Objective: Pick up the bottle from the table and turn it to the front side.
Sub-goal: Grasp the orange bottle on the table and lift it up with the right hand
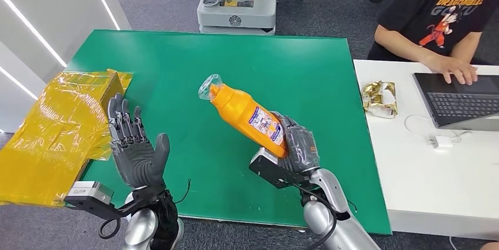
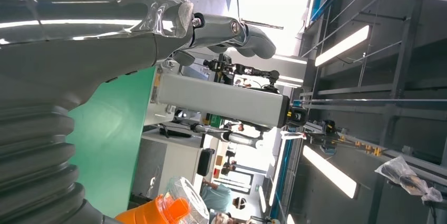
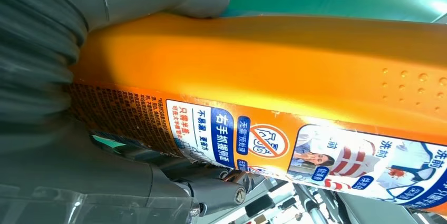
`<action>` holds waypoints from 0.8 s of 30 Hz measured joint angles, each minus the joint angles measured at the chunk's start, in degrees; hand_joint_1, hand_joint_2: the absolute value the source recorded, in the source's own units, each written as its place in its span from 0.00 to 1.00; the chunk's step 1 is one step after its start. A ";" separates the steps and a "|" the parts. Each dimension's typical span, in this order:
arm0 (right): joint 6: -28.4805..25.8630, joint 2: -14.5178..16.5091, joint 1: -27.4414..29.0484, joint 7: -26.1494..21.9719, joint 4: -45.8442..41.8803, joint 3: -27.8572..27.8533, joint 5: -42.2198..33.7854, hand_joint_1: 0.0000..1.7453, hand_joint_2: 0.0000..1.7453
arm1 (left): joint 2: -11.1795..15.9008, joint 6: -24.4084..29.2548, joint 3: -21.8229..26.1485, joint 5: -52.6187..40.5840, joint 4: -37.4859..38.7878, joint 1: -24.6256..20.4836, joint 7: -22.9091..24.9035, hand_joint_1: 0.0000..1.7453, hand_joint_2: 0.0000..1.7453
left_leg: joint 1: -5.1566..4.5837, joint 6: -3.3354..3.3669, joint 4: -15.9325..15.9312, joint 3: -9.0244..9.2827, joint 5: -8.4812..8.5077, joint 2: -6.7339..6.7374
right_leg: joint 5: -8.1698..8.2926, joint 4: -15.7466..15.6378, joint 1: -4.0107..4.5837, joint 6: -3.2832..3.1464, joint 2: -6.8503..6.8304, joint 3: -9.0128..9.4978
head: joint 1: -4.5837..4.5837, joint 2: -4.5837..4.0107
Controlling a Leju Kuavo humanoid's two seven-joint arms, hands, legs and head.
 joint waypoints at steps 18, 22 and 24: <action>0.01 0.00 0.00 0.00 0.00 -0.01 0.00 1.00 1.00 | 0.00 0.00 0.02 0.00 0.00 0.00 0.00 0.00 1.00 | 0.00 0.00 0.00 0.00 0.00 0.00 | 0.00 0.00 0.00 0.00 0.00 0.00 | 0.00 0.00; 0.00 0.00 0.00 0.00 0.00 -0.01 0.00 1.00 1.00 | 0.00 0.00 0.02 0.00 0.00 0.00 0.00 0.00 1.00 | 0.00 0.00 0.00 0.00 0.00 0.00 | 0.00 0.00 0.00 0.00 0.00 0.00 | 0.00 0.00; 0.01 0.00 0.00 0.00 0.00 -0.01 0.00 1.00 1.00 | 0.00 0.00 0.02 0.00 0.00 0.00 0.00 0.00 1.00 | 0.00 0.00 0.00 0.00 0.00 0.00 | 0.00 0.00 0.00 0.00 0.00 0.00 | 0.00 0.00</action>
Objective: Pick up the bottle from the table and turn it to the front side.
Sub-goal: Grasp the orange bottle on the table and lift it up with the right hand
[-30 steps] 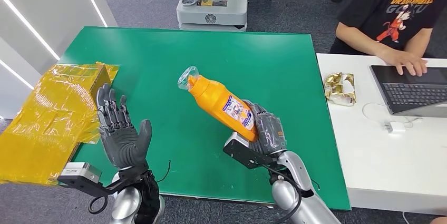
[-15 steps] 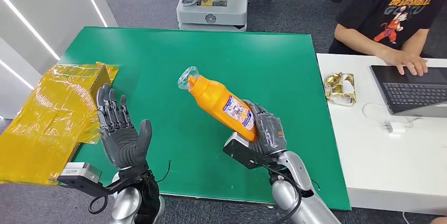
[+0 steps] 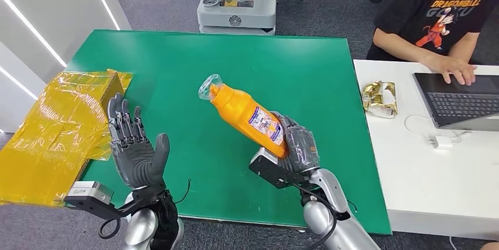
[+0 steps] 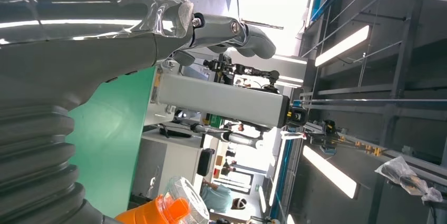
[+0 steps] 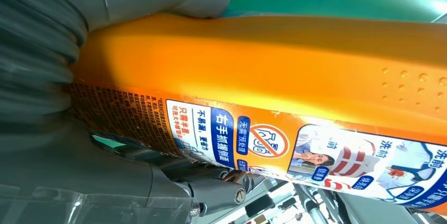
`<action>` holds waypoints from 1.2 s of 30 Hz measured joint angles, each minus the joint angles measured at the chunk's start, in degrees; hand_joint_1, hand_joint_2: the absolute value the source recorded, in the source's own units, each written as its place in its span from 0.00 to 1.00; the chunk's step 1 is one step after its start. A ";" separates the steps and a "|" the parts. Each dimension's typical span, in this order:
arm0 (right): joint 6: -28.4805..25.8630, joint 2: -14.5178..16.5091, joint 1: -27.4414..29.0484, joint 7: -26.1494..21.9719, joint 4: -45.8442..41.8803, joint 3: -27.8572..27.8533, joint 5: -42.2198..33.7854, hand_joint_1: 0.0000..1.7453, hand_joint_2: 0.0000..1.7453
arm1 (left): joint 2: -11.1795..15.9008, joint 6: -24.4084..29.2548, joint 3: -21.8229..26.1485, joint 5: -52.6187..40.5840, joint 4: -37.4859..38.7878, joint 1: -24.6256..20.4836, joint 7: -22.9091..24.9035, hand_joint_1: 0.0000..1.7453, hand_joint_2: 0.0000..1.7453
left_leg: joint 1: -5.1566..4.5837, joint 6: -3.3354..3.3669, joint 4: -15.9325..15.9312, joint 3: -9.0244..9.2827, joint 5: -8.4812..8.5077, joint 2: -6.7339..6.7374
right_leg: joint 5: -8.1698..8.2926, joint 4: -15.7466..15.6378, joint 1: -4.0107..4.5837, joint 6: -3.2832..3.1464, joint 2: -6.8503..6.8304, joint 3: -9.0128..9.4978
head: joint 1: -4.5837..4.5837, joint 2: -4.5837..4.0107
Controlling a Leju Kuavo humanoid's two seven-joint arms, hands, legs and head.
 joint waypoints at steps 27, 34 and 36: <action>-18.55 7.21 12.56 -11.74 -12.56 -3.00 1.08 1.00 1.00 | 0.10 -6.75 -0.23 0.00 0.00 -0.97 0.00 0.00 1.00 | 0.04 -0.14 -0.04 0.07 -0.17 0.00 | -0.18 0.01 0.03 -0.05 0.03 0.00 | -0.02 0.00; -18.49 9.30 16.50 -10.96 -17.63 -3.93 1.14 1.00 1.00 | 0.09 -7.21 -0.24 -0.02 0.00 -1.18 0.00 0.00 1.00 | 0.03 -0.14 -0.03 0.08 -0.16 0.01 | -0.19 0.01 0.02 -0.06 0.03 0.03 | 0.00 0.00; -18.46 9.56 16.81 -10.95 -18.08 -4.26 1.04 1.00 1.00 | 0.09 -7.39 -0.24 -0.02 0.00 -1.18 0.00 0.00 1.00 | 0.03 -0.13 -0.02 0.08 -0.16 0.00 | -0.18 0.01 0.02 -0.05 0.03 0.04 | 0.00 0.00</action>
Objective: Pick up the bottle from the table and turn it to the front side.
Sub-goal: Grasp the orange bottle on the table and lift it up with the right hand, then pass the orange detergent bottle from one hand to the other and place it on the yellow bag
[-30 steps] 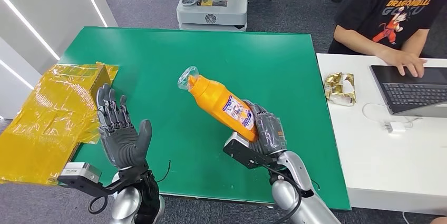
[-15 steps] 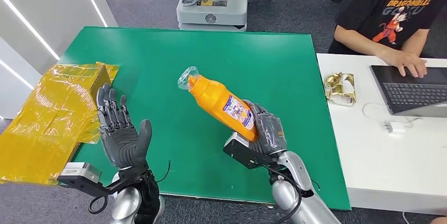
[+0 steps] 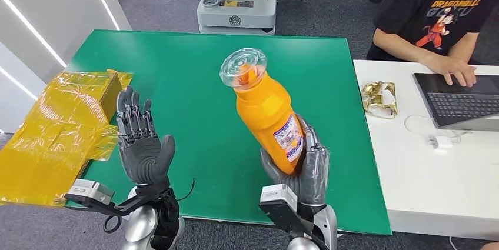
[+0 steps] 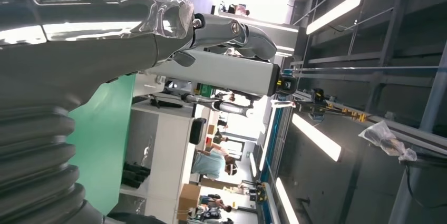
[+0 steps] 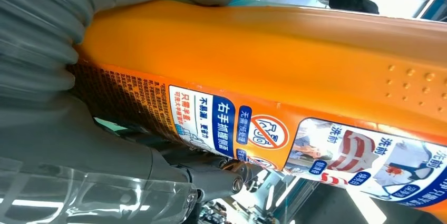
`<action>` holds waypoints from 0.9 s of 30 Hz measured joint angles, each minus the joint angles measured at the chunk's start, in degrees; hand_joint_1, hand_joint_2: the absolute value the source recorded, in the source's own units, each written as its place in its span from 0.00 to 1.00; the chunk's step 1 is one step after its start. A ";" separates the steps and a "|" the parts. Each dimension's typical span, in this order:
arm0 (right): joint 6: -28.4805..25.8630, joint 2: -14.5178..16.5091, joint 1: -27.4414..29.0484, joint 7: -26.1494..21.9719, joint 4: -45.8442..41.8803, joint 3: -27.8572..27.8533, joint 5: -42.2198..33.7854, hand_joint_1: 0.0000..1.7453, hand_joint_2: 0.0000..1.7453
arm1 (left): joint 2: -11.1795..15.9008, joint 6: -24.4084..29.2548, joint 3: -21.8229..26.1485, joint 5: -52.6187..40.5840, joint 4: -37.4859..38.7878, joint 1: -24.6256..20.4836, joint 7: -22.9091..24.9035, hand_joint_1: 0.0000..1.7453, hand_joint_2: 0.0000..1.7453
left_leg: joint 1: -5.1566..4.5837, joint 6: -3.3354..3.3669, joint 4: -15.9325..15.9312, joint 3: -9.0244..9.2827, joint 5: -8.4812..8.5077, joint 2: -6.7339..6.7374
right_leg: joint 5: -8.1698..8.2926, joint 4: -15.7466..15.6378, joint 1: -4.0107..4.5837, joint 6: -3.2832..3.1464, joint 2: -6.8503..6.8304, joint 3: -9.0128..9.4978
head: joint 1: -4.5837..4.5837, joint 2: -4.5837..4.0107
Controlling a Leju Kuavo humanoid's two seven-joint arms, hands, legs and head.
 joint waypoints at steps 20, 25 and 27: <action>16.60 0.05 -1.13 2.10 2.99 0.01 -2.91 1.00 1.00 | 0.01 -2.40 0.02 -0.77 0.00 -0.01 0.00 0.00 1.00 | 0.00 0.00 0.00 -0.01 0.00 0.00 | 0.00 0.00 0.00 0.00 -0.01 0.00 | 0.00 0.00; 20.40 -0.54 -2.13 2.59 4.17 0.99 -2.13 1.00 1.00 | 0.00 -3.24 0.02 -0.75 0.05 -0.04 0.00 0.00 1.00 | 0.00 0.00 0.00 -0.01 0.00 0.00 | 0.00 0.00 0.00 0.00 0.00 -0.01 | -0.01 0.00; 20.72 -0.66 -2.65 2.64 4.49 1.42 -1.32 1.00 1.00 | 0.00 -3.69 0.02 -0.64 0.15 -0.08 0.00 0.00 1.00 | 0.00 0.00 0.00 -0.01 -0.01 0.00 | 0.00 0.00 0.00 0.00 0.00 -0.01 | 0.00 0.00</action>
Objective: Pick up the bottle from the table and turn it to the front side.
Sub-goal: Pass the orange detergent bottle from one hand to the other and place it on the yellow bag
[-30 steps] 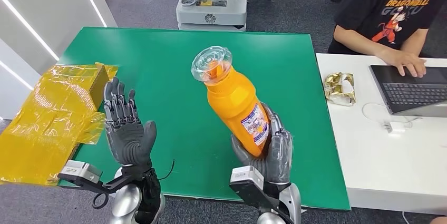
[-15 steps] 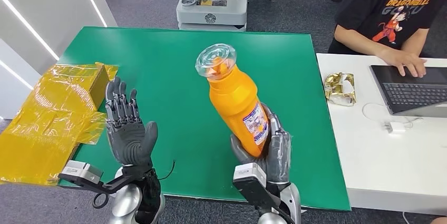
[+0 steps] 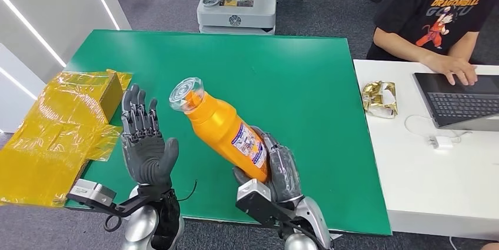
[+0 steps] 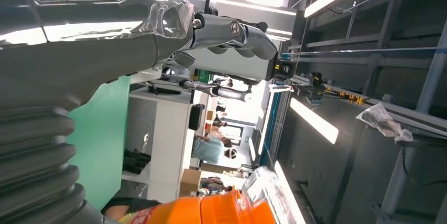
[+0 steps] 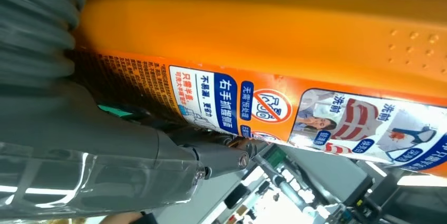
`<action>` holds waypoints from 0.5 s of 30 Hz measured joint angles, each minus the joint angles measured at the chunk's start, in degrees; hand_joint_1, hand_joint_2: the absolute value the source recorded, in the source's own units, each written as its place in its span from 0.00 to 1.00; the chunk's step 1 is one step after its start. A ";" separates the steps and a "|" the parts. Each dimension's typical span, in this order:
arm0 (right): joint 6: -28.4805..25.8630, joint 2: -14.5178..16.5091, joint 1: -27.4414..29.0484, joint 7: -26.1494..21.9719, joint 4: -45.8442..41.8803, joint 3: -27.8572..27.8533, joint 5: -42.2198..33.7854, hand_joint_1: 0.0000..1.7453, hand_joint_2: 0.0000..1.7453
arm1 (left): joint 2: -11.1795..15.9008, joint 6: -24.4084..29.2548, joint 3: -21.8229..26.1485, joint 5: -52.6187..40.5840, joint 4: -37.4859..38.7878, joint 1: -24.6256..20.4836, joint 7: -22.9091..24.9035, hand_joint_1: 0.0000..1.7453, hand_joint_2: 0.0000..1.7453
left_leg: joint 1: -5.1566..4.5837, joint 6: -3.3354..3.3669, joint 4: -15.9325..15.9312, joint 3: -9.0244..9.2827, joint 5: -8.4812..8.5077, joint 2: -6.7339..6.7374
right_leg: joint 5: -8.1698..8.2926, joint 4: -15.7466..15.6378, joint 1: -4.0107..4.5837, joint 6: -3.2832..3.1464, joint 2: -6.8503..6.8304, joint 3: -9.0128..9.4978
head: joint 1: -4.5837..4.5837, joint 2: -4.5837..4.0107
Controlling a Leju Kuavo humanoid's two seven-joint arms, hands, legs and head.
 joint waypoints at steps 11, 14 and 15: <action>2.30 -0.29 -1.27 0.29 0.14 1.28 5.10 1.00 1.00 | -0.07 -2.24 0.00 0.56 1.37 -1.16 0.00 0.00 1.00 | 0.00 0.00 0.00 0.01 0.00 0.00 | 0.00 0.01 0.00 0.00 0.00 0.00 | -0.01 0.00; 4.36 -0.47 -1.48 1.53 0.12 1.44 7.08 1.00 1.00 | -0.07 -2.55 0.00 0.56 1.73 -1.58 0.00 0.00 1.00 | 0.00 0.00 0.00 0.00 0.00 0.00 | 0.00 0.00 0.00 0.00 0.00 0.00 | -0.01 0.00; 5.33 -0.55 -1.56 2.01 0.12 1.44 7.73 1.00 1.00 | -0.07 -2.64 0.00 0.54 1.81 -1.71 0.00 0.00 1.00 | 0.00 0.00 0.00 0.00 0.00 0.00 | 0.00 0.00 0.00 0.00 0.00 0.01 | -0.01 0.00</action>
